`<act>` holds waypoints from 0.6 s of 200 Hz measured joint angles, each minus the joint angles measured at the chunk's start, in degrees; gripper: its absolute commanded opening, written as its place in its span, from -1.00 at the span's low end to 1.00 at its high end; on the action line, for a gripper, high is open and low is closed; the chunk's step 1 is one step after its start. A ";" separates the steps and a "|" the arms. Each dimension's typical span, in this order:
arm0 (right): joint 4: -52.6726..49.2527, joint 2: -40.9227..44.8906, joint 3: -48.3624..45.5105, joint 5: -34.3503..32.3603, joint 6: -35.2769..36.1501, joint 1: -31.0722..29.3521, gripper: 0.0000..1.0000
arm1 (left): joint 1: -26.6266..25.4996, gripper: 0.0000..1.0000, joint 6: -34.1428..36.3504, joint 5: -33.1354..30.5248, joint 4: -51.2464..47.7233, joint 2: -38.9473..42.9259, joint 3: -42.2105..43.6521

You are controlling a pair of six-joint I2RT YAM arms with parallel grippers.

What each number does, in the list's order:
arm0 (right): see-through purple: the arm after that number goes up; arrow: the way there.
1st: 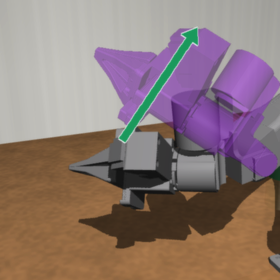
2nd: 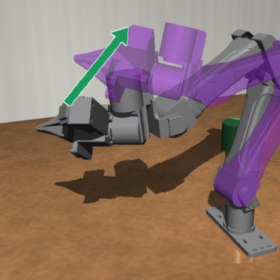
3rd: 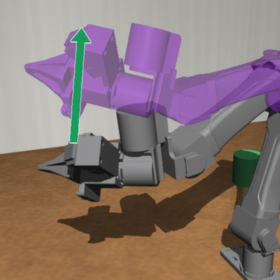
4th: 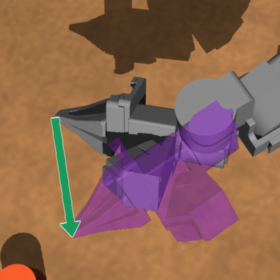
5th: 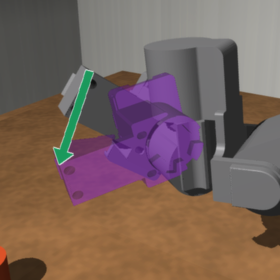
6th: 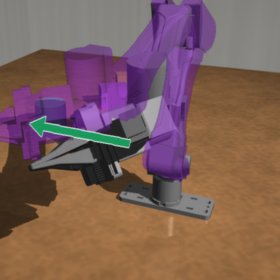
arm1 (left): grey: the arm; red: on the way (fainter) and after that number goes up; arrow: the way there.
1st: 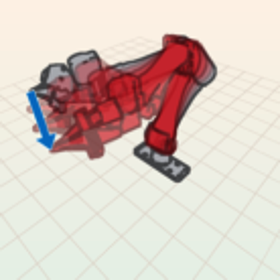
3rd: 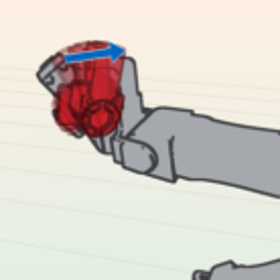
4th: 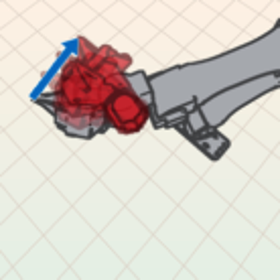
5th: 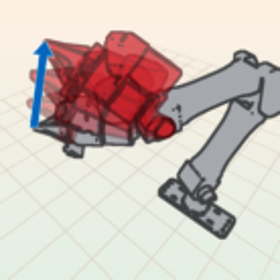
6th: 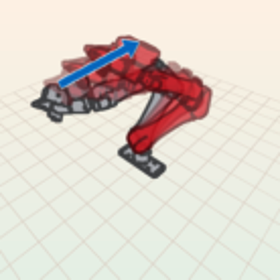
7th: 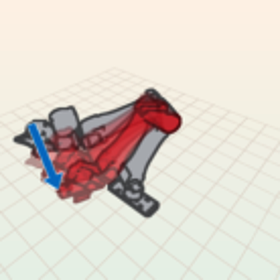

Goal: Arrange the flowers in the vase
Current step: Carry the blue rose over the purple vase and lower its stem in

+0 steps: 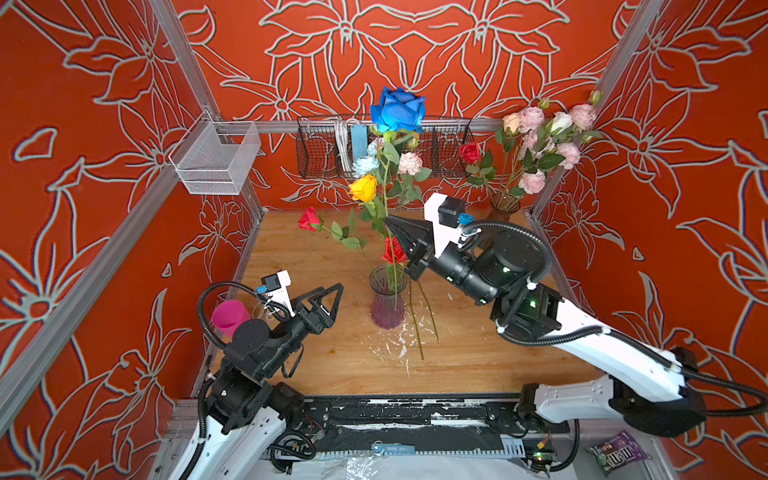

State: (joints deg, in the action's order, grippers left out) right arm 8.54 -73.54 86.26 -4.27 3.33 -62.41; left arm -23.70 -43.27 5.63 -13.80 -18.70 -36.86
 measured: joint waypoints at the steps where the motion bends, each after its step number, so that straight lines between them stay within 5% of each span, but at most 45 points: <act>1: 0.02 -0.24 0.33 0.00 0.17 -0.02 -1.00 | 0.00 0.86 0.02 -0.04 -0.07 0.04 0.00; 64: 2.93 -10.25 9.75 -1.77 8.22 -0.07 -1.00 | 0.00 0.89 1.07 -1.70 -1.97 1.86 0.00; 120: 7.50 -11.72 1.03 -5.70 7.91 0.09 -1.00 | 0.00 0.90 1.51 -2.16 -1.84 2.14 1.14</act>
State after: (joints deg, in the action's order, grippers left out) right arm 16.03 -85.25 87.29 -9.98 11.25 -62.33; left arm -23.70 -41.76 3.46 -15.64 -16.56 -35.73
